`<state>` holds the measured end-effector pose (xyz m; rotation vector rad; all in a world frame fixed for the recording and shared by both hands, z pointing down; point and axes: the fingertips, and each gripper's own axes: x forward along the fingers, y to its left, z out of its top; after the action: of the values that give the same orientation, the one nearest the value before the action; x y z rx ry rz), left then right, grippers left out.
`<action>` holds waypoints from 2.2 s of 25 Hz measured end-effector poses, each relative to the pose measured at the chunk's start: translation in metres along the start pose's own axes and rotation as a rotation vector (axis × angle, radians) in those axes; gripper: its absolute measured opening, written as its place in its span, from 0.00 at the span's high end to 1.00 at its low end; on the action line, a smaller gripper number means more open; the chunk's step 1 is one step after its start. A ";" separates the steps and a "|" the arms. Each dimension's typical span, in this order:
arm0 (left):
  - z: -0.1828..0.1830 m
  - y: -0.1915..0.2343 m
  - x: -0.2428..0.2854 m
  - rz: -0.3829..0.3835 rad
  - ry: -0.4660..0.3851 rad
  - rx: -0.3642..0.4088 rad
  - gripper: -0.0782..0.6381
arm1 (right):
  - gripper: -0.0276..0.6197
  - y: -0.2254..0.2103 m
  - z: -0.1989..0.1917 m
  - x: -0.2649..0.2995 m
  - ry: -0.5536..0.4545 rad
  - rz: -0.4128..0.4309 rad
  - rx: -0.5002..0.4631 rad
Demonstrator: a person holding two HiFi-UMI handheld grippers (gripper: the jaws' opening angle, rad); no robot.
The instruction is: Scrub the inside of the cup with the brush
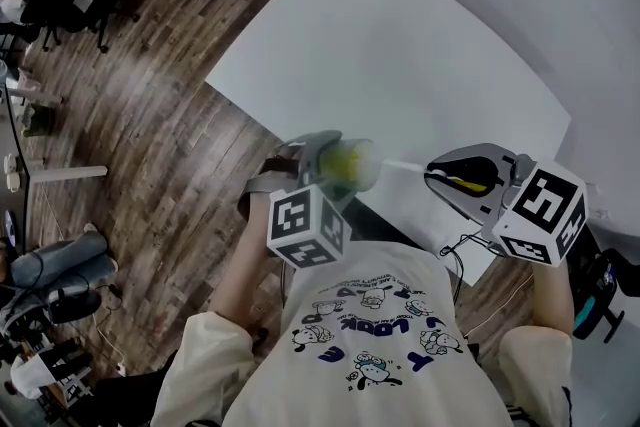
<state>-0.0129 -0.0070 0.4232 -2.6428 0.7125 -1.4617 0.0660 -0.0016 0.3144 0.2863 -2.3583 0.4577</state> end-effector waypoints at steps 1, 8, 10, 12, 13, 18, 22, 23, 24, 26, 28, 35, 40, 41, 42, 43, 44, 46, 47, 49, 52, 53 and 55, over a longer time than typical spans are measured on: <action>-0.001 0.002 0.000 0.002 -0.004 -0.004 0.37 | 0.89 -0.002 -0.002 0.001 -0.010 0.011 0.020; 0.000 0.017 -0.005 0.021 -0.023 -0.037 0.37 | 0.89 -0.010 -0.007 0.004 -0.075 0.061 0.134; 0.001 0.018 -0.004 0.023 -0.018 -0.031 0.37 | 0.89 -0.009 -0.009 0.005 -0.079 0.063 0.140; 0.000 0.019 -0.004 0.025 -0.015 -0.031 0.37 | 0.89 -0.008 -0.009 0.006 -0.077 0.061 0.138; 0.000 0.019 -0.004 0.024 -0.016 -0.034 0.37 | 0.89 -0.007 -0.009 0.006 -0.075 0.061 0.139; 0.000 0.020 -0.003 0.013 -0.025 -0.054 0.37 | 0.89 -0.002 -0.016 0.009 -0.038 0.048 0.121; -0.001 0.022 -0.002 0.007 -0.014 -0.047 0.37 | 0.89 0.004 -0.019 0.011 -0.012 0.036 0.101; -0.002 0.022 -0.002 0.003 -0.011 -0.043 0.37 | 0.89 0.006 -0.018 0.011 -0.010 0.032 0.095; -0.002 0.021 -0.002 0.000 -0.007 -0.039 0.37 | 0.89 0.007 -0.017 0.010 -0.007 0.026 0.086; -0.003 0.019 -0.001 -0.003 0.005 -0.028 0.37 | 0.89 0.010 -0.014 0.009 0.000 0.006 0.057; -0.003 0.018 0.000 -0.005 0.012 -0.021 0.37 | 0.89 0.013 -0.010 0.008 0.004 -0.019 0.019; -0.003 0.015 0.003 -0.013 0.027 -0.003 0.37 | 0.89 0.018 0.005 0.005 0.000 -0.066 -0.056; -0.002 0.009 0.006 0.001 0.049 0.033 0.37 | 0.89 0.022 0.012 0.003 -0.004 -0.089 -0.059; -0.002 0.009 0.006 0.005 0.051 0.039 0.37 | 0.89 0.022 0.012 0.003 -0.004 -0.090 -0.061; -0.002 0.009 0.006 0.009 0.052 0.047 0.37 | 0.89 0.022 0.013 0.003 -0.003 -0.092 -0.062; -0.002 0.009 0.005 0.015 0.053 0.057 0.37 | 0.89 0.022 0.015 0.003 -0.003 -0.093 -0.062; -0.002 0.010 0.004 0.024 0.054 0.070 0.37 | 0.89 0.021 0.017 0.003 -0.002 -0.094 -0.062; -0.003 0.012 0.003 0.048 0.056 0.101 0.37 | 0.89 0.018 0.018 0.003 0.000 -0.094 -0.074; -0.003 0.012 0.004 0.058 0.057 0.114 0.37 | 0.89 0.015 0.017 0.003 0.001 -0.092 -0.085; -0.002 0.012 0.004 0.072 0.052 0.130 0.37 | 0.89 0.011 0.014 0.002 -0.006 -0.084 -0.082; 0.001 0.012 0.000 0.080 0.028 0.138 0.37 | 0.89 0.008 0.013 -0.001 -0.029 -0.064 -0.034; 0.001 0.012 -0.001 0.082 0.021 0.138 0.37 | 0.89 0.007 0.012 -0.002 -0.038 -0.056 -0.015; 0.003 0.012 -0.004 0.083 0.005 0.131 0.37 | 0.89 0.005 0.010 -0.004 -0.054 -0.040 0.024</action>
<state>-0.0167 -0.0168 0.4154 -2.4825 0.6926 -1.4413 0.0612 -0.0007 0.3038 0.3604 -2.3962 0.4646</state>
